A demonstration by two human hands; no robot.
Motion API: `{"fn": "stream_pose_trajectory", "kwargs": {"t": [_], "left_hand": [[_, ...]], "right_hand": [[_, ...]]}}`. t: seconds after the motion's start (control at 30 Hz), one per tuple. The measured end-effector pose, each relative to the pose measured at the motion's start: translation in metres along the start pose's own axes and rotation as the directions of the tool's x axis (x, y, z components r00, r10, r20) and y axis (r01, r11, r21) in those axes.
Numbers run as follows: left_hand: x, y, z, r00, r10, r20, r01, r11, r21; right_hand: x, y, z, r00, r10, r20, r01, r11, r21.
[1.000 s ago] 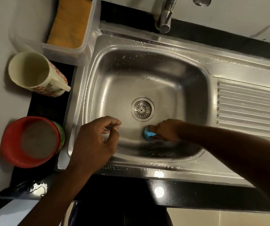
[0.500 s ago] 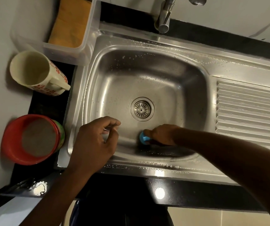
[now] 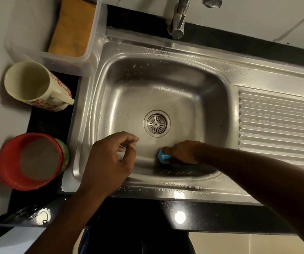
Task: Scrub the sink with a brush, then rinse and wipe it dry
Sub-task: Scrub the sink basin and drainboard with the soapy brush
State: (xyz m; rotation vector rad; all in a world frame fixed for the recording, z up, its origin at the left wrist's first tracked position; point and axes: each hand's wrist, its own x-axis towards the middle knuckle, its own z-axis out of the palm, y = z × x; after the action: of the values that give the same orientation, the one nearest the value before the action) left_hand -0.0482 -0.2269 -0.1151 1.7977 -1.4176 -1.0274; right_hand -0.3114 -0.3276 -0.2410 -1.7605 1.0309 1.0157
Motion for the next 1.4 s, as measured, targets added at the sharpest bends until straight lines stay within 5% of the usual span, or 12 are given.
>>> {"fn": "stream_pose_trajectory", "kwargs": {"t": [0.13,0.33,0.63,0.77,0.9,1.0,1.2,1.4], "left_hand": [[0.005,0.0,0.0,1.0,0.015,0.009,-0.015,1.0,-0.004],[0.004,-0.007,-0.007,1.0,0.028,0.004,-0.028,1.0,0.012],[0.003,-0.018,-0.019,1.0,0.004,-0.002,-0.004,0.999,0.033],[0.003,-0.021,-0.022,1.0,-0.026,0.002,0.026,0.999,0.035],[0.002,-0.023,-0.025,0.996,-0.089,0.014,0.089,0.996,-0.004],[-0.001,-0.022,-0.024,0.992,-0.118,0.034,0.118,0.993,0.001],[-0.001,-0.019,-0.023,0.997,-0.079,0.021,0.079,0.997,-0.001],[0.002,-0.015,-0.019,0.996,0.05,0.068,-0.055,0.997,0.063]], "right_hand": [[-0.018,0.022,-0.022,0.998,0.058,0.008,-0.057,0.993,-0.101],[0.016,0.022,-0.038,0.944,-0.027,-0.328,-0.019,0.99,-0.136],[0.064,-0.087,-0.028,0.911,-0.378,-0.164,0.33,0.908,-0.26],[0.082,-0.126,-0.048,0.855,-0.436,-0.28,0.366,0.891,-0.27],[0.095,-0.118,-0.089,0.829,-0.231,-0.509,0.261,0.965,-0.014],[0.104,-0.115,-0.122,0.76,-0.008,-0.65,0.245,0.929,0.276],[0.098,-0.089,-0.115,0.702,0.294,-0.649,0.147,0.831,0.536],[0.058,0.001,-0.063,0.594,0.702,-0.393,0.066,0.444,0.894]]}}
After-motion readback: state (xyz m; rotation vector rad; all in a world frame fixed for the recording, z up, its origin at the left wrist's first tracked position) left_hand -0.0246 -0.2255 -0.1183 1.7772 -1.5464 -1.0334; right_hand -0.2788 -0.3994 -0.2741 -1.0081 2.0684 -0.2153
